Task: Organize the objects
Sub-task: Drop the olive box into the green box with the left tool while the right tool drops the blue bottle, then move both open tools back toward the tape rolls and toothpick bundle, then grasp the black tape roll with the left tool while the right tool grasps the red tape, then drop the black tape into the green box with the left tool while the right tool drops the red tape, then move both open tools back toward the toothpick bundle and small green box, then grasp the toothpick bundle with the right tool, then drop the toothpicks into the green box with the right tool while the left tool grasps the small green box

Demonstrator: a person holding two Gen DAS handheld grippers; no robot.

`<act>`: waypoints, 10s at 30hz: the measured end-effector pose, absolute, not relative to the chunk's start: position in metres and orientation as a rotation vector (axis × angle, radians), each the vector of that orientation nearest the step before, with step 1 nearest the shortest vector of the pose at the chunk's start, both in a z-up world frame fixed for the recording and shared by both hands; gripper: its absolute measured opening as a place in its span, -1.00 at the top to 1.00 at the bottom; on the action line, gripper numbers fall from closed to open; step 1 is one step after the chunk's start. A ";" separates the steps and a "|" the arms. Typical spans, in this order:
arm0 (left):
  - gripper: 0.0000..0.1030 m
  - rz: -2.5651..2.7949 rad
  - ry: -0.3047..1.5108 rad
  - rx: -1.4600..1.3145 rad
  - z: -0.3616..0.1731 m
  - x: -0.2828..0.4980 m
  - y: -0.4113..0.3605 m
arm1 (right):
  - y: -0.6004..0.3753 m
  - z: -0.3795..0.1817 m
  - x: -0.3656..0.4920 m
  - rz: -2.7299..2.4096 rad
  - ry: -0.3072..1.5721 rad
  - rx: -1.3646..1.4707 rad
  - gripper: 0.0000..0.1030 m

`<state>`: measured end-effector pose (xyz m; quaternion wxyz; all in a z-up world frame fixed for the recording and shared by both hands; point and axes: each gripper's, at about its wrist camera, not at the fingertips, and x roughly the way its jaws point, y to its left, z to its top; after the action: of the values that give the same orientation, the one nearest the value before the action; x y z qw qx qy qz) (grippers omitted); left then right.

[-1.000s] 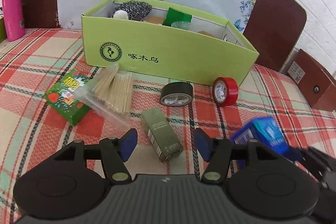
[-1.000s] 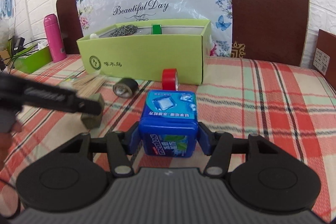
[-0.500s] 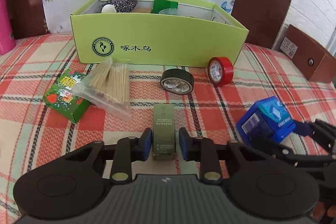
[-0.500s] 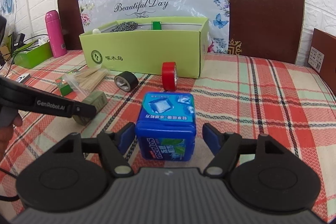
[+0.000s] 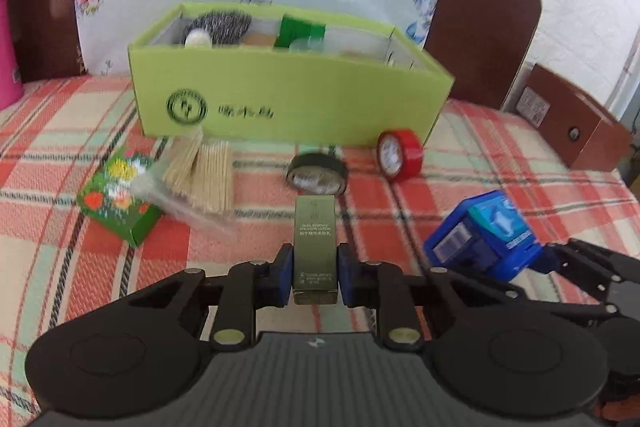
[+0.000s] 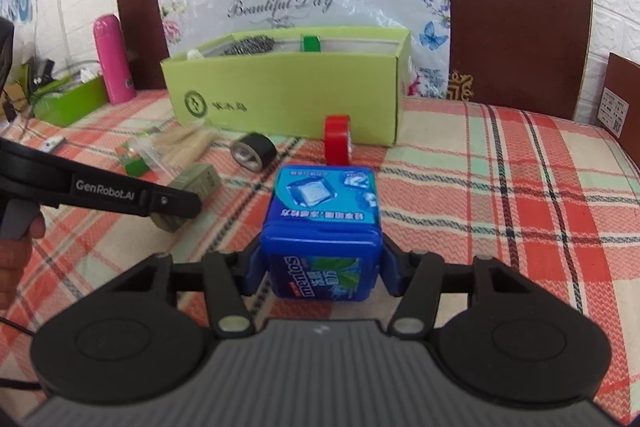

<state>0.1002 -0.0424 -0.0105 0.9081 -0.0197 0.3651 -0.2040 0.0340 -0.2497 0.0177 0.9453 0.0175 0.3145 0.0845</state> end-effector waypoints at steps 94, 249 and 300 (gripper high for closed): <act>-0.54 -0.301 0.760 -0.155 -0.010 0.102 -0.011 | -0.239 0.000 0.131 0.041 0.561 0.034 0.06; -0.34 -0.046 0.720 -0.103 -0.045 0.118 0.100 | -0.098 -0.003 0.172 0.285 0.723 0.014 0.28; 0.06 -0.300 0.487 -0.095 0.073 0.224 -0.016 | -0.257 0.082 0.188 -0.033 0.324 -0.181 0.75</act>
<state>0.2244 -0.0161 0.0730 0.9583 -0.0468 0.2399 -0.1481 0.1877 -0.2569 0.0824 0.9826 -0.0902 0.1613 -0.0163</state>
